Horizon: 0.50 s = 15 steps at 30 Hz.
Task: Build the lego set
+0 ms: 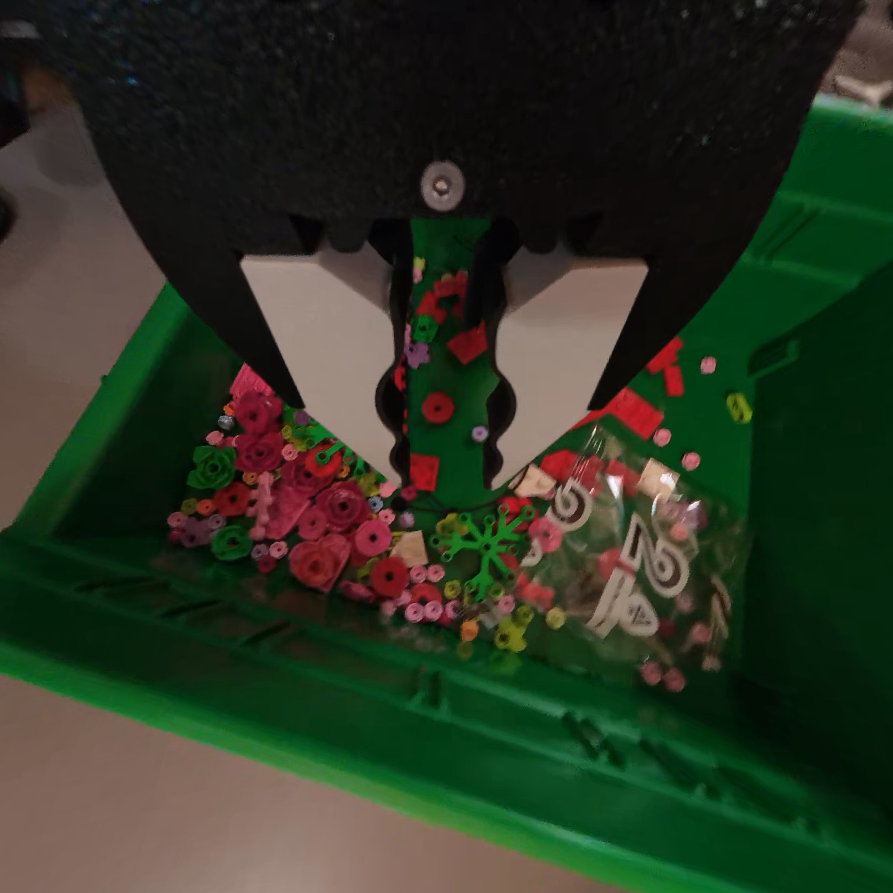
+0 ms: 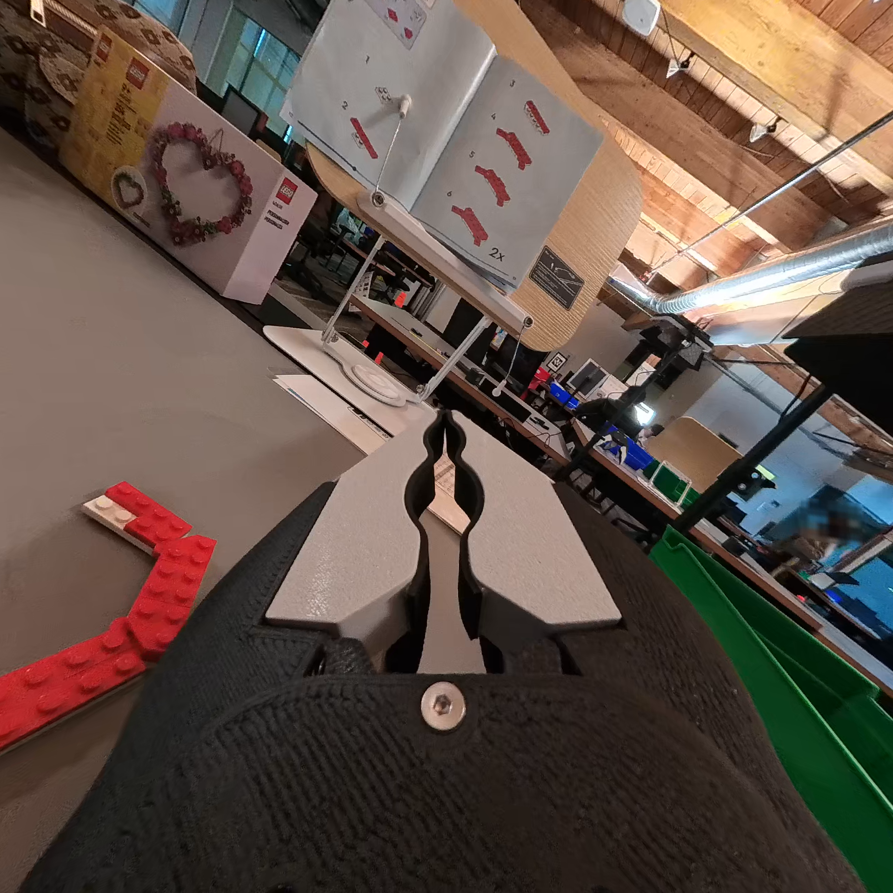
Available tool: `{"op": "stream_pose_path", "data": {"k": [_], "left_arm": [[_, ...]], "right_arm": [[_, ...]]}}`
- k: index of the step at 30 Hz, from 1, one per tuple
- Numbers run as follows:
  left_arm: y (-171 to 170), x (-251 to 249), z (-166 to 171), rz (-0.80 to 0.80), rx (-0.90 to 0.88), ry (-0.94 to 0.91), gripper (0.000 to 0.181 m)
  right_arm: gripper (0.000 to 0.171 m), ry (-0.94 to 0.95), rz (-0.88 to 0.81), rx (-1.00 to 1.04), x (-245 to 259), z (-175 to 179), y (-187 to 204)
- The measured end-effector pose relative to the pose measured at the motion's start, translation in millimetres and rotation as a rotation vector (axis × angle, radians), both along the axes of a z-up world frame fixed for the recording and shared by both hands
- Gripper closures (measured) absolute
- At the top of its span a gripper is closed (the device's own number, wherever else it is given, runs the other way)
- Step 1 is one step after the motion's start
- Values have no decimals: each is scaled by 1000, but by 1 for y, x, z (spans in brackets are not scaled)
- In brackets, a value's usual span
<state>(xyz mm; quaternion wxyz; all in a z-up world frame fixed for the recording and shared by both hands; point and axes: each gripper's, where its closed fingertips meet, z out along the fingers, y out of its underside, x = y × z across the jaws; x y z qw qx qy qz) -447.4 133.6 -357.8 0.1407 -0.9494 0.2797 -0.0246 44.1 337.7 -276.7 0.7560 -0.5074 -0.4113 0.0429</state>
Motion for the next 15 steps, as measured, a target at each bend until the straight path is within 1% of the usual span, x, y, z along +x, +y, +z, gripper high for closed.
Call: {"op": "stream_pose_path", "data": {"k": [1, 4, 15], "left_arm": [[1, 5, -3, -35, 14, -7, 156], [5, 11, -9, -76, 26, -4, 159], [11, 22, -17, -72, 13, -50, 157]], "right_arm": [[171, -4, -2, -1, 0, -1, 0], [171, -14, -10, 1, 0, -1, 1], [171, -21, -15, 3, 0, -2, 2]]}}
